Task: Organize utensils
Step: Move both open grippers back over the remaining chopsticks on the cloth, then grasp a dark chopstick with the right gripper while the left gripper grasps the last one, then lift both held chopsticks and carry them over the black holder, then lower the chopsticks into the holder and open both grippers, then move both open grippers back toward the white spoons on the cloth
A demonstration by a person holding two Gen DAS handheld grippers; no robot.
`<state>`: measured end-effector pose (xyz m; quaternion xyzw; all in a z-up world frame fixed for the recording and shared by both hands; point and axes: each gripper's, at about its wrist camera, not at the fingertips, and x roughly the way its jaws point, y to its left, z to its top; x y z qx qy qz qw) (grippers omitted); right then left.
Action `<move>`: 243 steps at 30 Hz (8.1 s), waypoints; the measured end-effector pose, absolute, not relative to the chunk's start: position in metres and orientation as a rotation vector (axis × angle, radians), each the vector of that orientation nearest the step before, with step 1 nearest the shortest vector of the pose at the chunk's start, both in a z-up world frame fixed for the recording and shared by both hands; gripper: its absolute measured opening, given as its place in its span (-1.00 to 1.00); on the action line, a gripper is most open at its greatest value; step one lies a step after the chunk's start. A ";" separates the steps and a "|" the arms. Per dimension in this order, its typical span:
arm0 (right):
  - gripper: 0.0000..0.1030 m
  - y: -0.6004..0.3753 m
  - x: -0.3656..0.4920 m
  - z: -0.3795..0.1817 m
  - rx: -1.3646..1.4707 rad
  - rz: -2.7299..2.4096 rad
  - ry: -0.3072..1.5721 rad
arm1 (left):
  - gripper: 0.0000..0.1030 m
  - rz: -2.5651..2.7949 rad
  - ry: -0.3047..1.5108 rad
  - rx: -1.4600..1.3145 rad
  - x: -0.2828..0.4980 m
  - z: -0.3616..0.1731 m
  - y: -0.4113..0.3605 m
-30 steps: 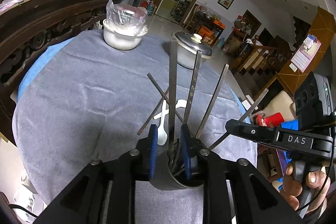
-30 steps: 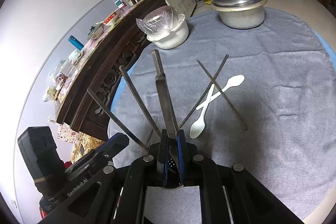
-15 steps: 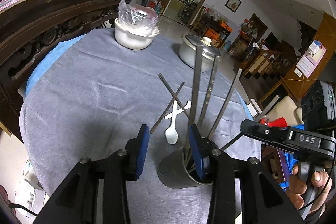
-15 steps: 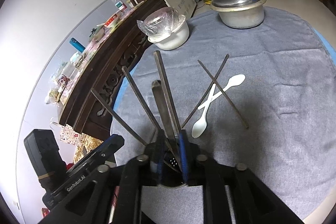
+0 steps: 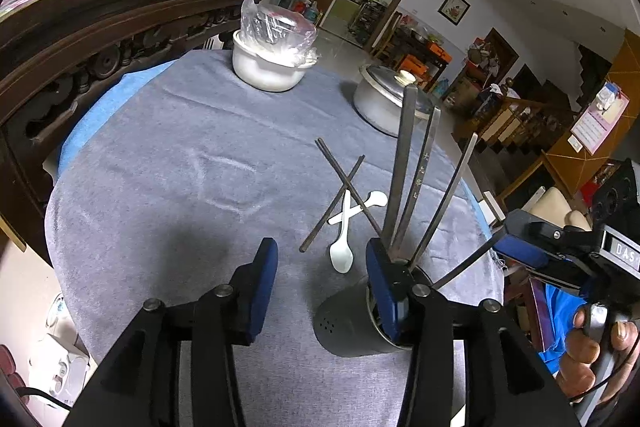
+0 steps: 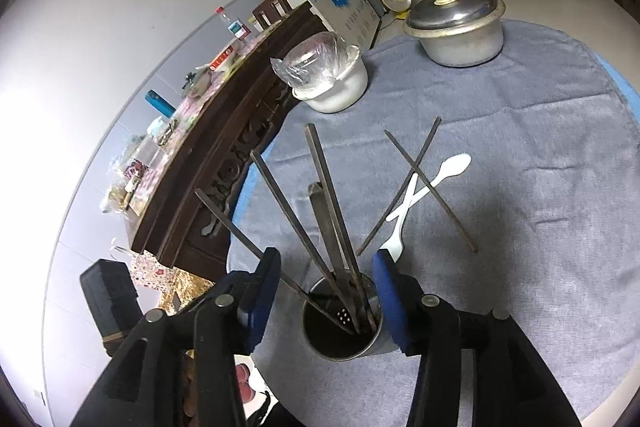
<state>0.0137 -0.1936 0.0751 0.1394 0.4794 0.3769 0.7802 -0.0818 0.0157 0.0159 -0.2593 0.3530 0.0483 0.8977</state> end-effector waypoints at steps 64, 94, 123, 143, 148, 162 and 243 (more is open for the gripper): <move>-0.67 -0.188 0.193 -0.036 0.089 0.554 1.337 | 0.00 0.233 1.047 -0.395 0.071 -0.076 0.108; -0.87 -0.234 0.201 -0.025 0.144 0.519 1.315 | 0.00 -0.168 1.420 0.022 0.274 -0.089 -0.051; -0.86 -0.207 0.192 -0.075 -0.129 0.483 1.562 | -0.90 -0.043 1.709 -0.004 0.226 -0.113 0.003; -0.87 -0.254 0.120 0.015 0.148 0.457 1.231 | -0.90 0.082 1.256 -0.481 0.079 -0.034 0.096; -0.87 -0.263 0.100 0.046 0.210 0.460 1.124 | -0.90 0.090 1.140 -0.546 0.051 0.003 0.104; -0.87 -0.267 0.058 0.089 0.250 0.486 0.986 | -0.90 0.155 0.896 -0.647 -0.006 0.046 0.112; 0.03 -0.279 0.027 0.073 0.423 0.565 0.892 | 0.27 0.213 0.464 -0.535 -0.089 0.105 0.084</move>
